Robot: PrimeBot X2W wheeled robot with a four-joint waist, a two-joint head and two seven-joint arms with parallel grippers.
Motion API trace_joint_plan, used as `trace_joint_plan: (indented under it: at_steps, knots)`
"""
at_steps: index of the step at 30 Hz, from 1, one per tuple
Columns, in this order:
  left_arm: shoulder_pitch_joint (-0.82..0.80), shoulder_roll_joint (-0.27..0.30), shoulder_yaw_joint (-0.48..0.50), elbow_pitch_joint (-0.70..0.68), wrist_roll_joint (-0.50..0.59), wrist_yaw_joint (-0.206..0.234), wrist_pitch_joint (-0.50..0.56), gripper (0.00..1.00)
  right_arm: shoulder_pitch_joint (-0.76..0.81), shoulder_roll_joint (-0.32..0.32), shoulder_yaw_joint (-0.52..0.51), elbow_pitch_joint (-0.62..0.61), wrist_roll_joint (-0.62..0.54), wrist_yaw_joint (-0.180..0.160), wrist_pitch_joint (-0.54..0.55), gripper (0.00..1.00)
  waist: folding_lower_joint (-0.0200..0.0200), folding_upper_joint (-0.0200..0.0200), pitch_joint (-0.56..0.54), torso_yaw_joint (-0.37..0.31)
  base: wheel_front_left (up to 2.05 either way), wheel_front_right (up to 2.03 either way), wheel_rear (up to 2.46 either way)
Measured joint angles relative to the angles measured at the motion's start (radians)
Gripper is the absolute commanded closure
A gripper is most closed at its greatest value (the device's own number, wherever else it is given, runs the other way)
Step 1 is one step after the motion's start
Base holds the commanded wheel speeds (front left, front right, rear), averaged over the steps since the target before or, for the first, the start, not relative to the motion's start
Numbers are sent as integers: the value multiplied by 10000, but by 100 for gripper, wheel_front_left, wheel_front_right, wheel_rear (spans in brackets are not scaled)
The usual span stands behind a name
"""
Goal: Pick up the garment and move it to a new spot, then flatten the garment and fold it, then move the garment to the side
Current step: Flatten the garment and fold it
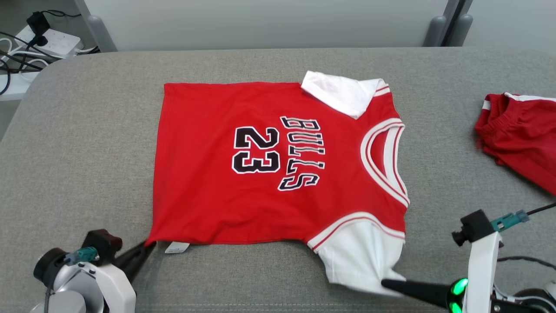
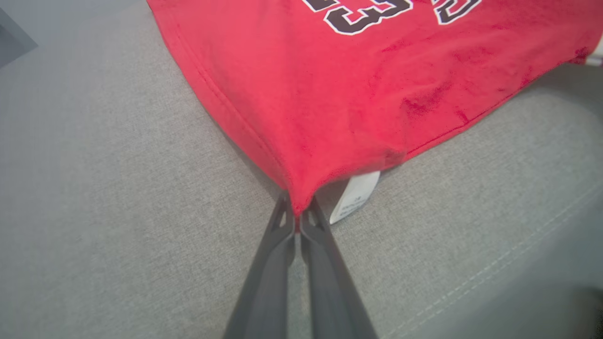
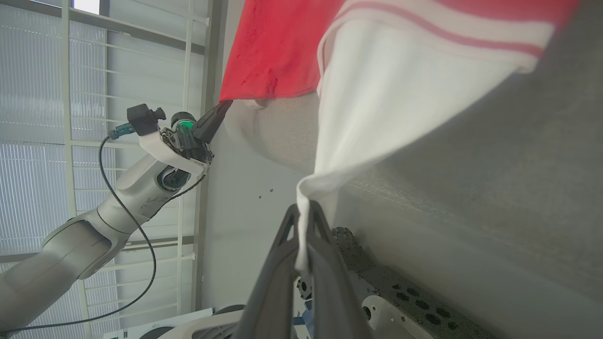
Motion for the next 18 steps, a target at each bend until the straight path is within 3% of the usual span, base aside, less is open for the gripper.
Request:
trace_joint_plan:
  at_steps: [4,8,11,14,15,16,17,18]
  knots:
    - [5,621,-957,-1076,-968,0,1223,100,319,-255,201,-376,19,0,627,100,0,0,109,19,0,0,0]
    - [-535,1674,-1762,-2964,-2349,2,3659,100,-1,-491,31,-508,-59,0,1122,100,0,0,476,49,0,0,0]
    - [-2221,2320,-2096,-4610,-3586,2,6096,100,-1625,-453,-412,-88,-121,0,1634,100,0,0,925,100,0,0,0]
    - [-4571,2316,-1724,-5156,-4957,0,7998,100,-4650,4,-1053,1720,-982,0,1764,100,0,0,1495,160,0,0,0]
    - [-5493,2199,-1494,-5016,-4690,0,7950,100,-5869,347,-1356,2470,-1655,-2,1365,100,0,0,1706,175,0,0,0]
    - [-6507,1967,-1093,-4769,-3797,0,6886,100,-7171,815,-1778,3189,-2475,-6,510,100,0,0,1930,185,0,0,0]
    - [-7620,1599,-431,-4324,-2489,0,4895,100,-8620,1440,-2433,3854,-3402,-17,-1039,100,0,0,2173,192,0,0,0]
    - [-8640,1114,422,-3731,-1862,81,3273,100,-10037,2075,-3124,4391,-4157,-29,-2638,100,0,0,2408,193,0,0,0]
